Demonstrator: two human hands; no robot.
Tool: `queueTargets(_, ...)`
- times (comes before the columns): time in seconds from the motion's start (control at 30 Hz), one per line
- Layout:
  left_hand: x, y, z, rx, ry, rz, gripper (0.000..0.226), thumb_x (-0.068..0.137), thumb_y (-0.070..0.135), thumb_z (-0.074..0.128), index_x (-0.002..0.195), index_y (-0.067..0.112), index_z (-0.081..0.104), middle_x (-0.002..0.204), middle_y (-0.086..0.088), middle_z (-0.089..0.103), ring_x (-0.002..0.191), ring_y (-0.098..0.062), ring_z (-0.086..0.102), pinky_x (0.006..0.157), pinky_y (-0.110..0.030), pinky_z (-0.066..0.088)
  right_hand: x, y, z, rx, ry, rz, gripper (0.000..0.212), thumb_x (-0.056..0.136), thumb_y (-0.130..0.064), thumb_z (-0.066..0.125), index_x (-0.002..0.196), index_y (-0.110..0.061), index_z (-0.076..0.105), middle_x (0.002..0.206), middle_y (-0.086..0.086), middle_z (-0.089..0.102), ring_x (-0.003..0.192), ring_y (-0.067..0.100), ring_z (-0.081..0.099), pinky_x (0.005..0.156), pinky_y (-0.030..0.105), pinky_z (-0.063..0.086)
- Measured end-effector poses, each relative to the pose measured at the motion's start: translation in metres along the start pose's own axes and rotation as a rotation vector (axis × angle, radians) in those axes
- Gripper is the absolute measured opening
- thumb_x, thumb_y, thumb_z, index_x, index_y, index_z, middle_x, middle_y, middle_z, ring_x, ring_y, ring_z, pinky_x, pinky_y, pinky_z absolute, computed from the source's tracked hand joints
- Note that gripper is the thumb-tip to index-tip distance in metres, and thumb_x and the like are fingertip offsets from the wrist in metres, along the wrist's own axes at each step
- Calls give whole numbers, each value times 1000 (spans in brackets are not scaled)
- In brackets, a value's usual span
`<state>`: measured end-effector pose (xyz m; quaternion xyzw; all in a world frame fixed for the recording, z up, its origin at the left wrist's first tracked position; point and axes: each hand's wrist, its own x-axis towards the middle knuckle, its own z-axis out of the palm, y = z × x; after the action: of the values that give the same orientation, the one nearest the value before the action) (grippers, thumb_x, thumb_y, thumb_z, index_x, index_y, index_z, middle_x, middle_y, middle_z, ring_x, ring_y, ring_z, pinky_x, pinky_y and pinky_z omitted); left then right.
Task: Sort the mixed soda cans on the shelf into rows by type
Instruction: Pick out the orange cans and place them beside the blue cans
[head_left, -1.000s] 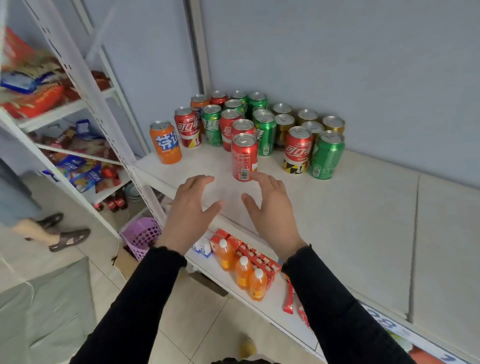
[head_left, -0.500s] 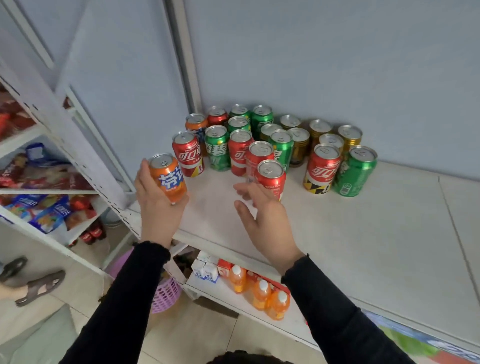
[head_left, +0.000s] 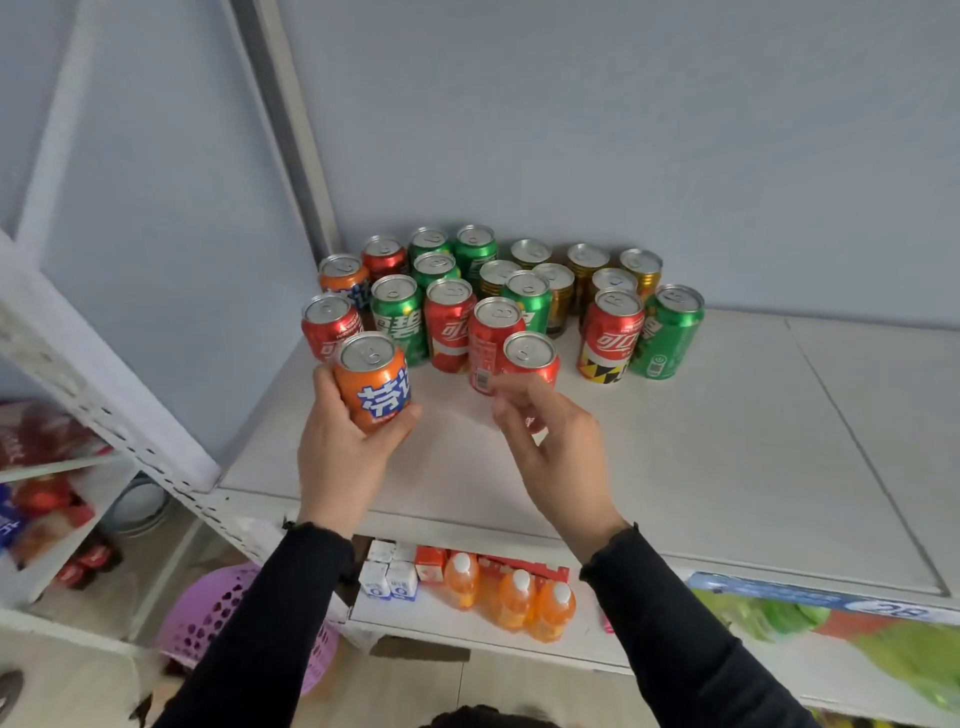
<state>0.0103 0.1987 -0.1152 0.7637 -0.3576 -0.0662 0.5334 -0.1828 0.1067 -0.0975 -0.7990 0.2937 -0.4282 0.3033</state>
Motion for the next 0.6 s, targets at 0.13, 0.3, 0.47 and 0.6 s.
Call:
queueTargets(0.13, -3, 28, 7, -124, -49, 119, 77, 69, 49, 87, 131, 37, 42, 119, 14, 66, 106, -12, 68, 91, -46, 56, 0, -2, -13, 0, 90, 7, 11, 98, -18, 61, 106, -25, 66, 80, -20, 64, 72, 8, 59, 62, 25, 48)
queueTargets(0.3, 4, 63, 11, -258, -131, 181, 76, 74, 42, 86, 135, 32, 42, 124, 13, 64, 111, -5, 66, 91, -28, 55, 15, -16, -25, 116, 56, 30, 17, 98, -21, 63, 115, -21, 65, 85, -13, 69, 76, 12, 64, 64, 21, 49)
queueTargets(0.47, 11, 80, 8, -401, -277, 145, 64, 78, 10, 84, 128, 29, 47, 115, 16, 69, 108, -6, 68, 90, -33, 58, 38, -33, -6, 201, -283, 23, 67, 91, -12, 69, 150, -16, 39, 137, -5, 59, 120, 8, 61, 100, 32, 53)
queueTargets(0.6, 22, 85, -1, -477, -333, 118, 66, 79, -2, 80, 131, 23, 47, 118, 1, 70, 107, -13, 70, 83, -24, 56, 50, -33, 3, 341, -428, 74, 92, 84, -12, 75, 157, -27, 22, 145, -4, 53, 131, 17, 55, 108, 45, 47)
